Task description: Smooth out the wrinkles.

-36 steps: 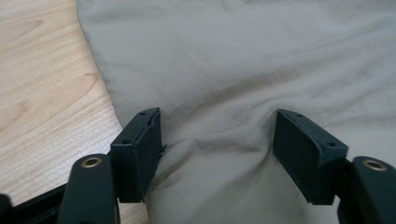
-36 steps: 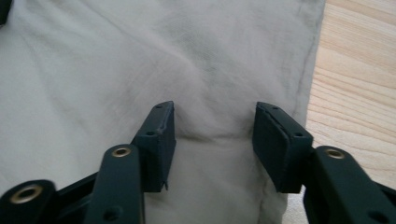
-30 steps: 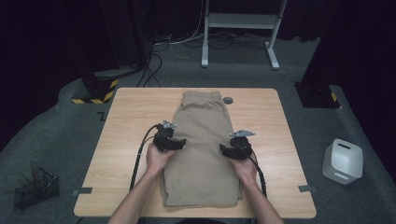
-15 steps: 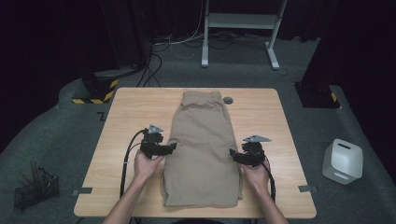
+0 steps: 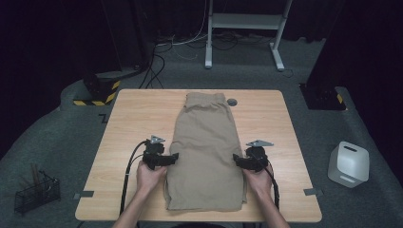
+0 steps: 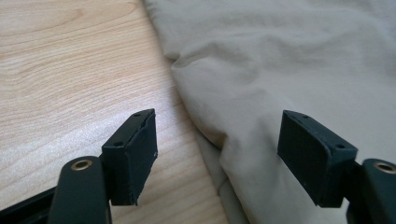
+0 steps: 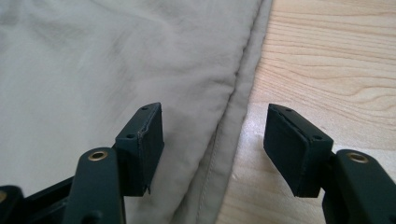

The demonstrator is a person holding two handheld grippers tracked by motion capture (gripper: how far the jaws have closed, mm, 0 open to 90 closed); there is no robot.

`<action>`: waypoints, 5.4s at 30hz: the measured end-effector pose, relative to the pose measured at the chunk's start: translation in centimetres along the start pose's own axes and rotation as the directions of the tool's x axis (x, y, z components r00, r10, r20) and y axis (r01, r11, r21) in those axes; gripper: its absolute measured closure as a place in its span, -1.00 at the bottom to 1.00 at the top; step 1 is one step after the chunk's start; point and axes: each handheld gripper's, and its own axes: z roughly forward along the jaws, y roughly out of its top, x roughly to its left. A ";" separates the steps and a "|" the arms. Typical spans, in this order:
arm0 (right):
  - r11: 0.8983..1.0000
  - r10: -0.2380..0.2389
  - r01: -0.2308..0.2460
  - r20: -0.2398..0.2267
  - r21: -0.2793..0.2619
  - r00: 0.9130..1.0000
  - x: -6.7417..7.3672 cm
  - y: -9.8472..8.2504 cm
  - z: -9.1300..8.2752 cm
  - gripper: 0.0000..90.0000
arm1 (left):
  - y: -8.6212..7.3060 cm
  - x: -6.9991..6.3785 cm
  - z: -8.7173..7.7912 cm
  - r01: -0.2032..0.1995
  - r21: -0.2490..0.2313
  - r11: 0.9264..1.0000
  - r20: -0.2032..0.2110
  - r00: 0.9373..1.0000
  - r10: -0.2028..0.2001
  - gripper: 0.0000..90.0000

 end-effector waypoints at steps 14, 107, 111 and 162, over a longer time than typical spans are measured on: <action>0.997 -0.072 0.069 0.084 0.033 0.994 0.9 0.7 1.3 0.07 | 0.2 -1.2 1.7 -0.064 0.018 0.998 -0.084 0.994 0.066 -0.13; 0.905 -0.271 0.255 0.002 -0.340 0.963 2.4 5.2 -9.6 0.95 | 7.2 -1.7 -8.3 -0.175 -0.192 0.966 0.118 0.973 0.199 0.90; 0.888 -0.290 0.268 -0.002 -0.374 0.957 2.9 4.6 -11.2 0.95 | 6.7 -2.1 -9.7 -0.180 -0.211 0.961 0.132 0.969 0.211 0.90; 0.890 -0.249 0.220 -0.020 -0.398 0.968 2.5 4.6 -10.8 0.95 | 7.4 -0.9 -7.6 -0.130 -0.202 0.971 0.148 0.976 0.161 0.88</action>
